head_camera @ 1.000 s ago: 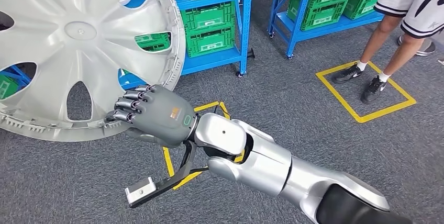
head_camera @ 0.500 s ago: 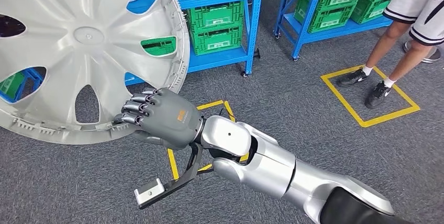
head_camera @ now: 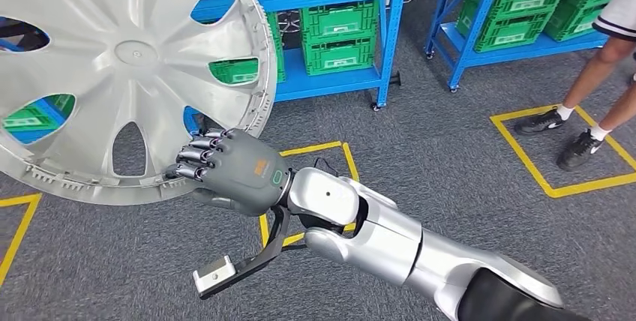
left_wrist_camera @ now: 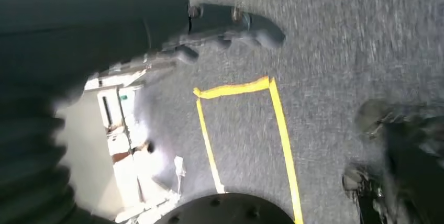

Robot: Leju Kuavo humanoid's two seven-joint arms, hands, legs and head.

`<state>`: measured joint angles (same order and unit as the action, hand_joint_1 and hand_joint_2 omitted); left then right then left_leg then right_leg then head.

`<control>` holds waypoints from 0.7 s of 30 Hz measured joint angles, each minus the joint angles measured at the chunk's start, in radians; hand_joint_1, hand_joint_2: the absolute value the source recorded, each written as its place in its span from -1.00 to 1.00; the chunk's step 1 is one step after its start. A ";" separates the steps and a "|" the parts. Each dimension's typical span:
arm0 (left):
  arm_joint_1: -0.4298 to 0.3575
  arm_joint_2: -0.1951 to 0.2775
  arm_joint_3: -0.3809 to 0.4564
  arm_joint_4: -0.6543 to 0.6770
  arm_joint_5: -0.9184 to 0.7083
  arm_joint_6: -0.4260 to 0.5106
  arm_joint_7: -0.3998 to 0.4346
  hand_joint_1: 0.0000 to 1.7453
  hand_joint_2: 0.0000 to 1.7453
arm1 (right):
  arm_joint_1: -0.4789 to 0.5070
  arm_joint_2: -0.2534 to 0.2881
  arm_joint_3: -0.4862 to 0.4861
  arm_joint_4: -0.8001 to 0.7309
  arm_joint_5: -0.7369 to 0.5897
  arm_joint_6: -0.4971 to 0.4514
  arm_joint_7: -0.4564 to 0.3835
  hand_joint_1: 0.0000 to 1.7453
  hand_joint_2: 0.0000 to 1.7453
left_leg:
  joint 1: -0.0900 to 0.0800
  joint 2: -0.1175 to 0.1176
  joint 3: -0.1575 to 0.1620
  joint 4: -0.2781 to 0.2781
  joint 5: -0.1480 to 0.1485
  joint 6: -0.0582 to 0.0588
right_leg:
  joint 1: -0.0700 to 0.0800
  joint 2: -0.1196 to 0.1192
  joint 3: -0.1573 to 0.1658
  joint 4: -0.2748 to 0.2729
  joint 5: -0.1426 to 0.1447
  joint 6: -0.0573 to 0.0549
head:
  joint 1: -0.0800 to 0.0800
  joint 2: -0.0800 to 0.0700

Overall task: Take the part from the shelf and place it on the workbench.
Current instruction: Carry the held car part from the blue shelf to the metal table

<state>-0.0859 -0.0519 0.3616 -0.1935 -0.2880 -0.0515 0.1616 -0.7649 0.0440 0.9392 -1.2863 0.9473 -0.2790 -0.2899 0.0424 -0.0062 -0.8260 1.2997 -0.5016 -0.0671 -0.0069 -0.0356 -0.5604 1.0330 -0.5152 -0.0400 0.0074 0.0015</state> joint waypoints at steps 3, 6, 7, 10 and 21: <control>0.001 0.000 0.000 0.000 0.000 0.000 0.001 -1.00 1.00 | 0.003 0.000 0.000 0.000 0.002 0.000 0.000 1.00 1.00 | -0.007 0.016 0.088 -0.074 0.018 0.012 | 0.006 -0.037 -0.005 0.001 0.002 0.001 | 0.000 0.000; -0.003 0.001 0.000 -0.001 0.000 0.000 0.001 -1.00 1.00 | 0.002 0.001 0.000 0.000 0.005 0.001 0.001 1.00 1.00 | -0.025 0.069 0.200 -0.245 0.043 0.036 | 0.015 -0.070 -0.002 0.003 -0.001 0.013 | 0.001 0.000; -0.003 0.001 0.000 -0.001 0.000 0.000 0.001 -1.00 1.00 | 0.001 0.002 0.000 0.000 0.007 0.001 0.002 1.00 1.00 | -0.030 0.071 0.204 -0.256 0.040 0.041 | 0.017 -0.079 -0.001 0.002 -0.001 0.018 | 0.001 0.000; 0.000 0.001 0.000 -0.001 0.001 0.000 -0.001 -1.00 1.00 | -0.001 0.008 0.000 -0.001 0.015 0.002 0.011 1.00 1.00 | -0.026 0.037 0.199 -0.260 0.049 0.057 | 0.016 -0.082 0.000 0.008 -0.010 0.037 | 0.002 0.000; -0.005 -0.002 0.000 -0.002 -0.004 -0.003 -0.001 -1.00 1.00 | 0.010 0.004 -0.002 -0.003 0.025 0.009 0.017 1.00 1.00 | -0.022 -0.103 0.168 -0.264 0.085 0.060 | 0.009 0.105 -0.003 0.023 -0.011 0.030 | 0.004 0.000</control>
<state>-0.0906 -0.0541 0.3616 -0.1951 -0.2915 -0.0543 0.1609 -0.7547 0.0478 0.9374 -1.2898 0.9722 -0.2699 -0.2726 0.0202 -0.1092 -0.6575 1.0357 -0.4170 -0.0072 0.0020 0.0697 -0.5633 1.0555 -0.5257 -0.0103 0.0110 0.0015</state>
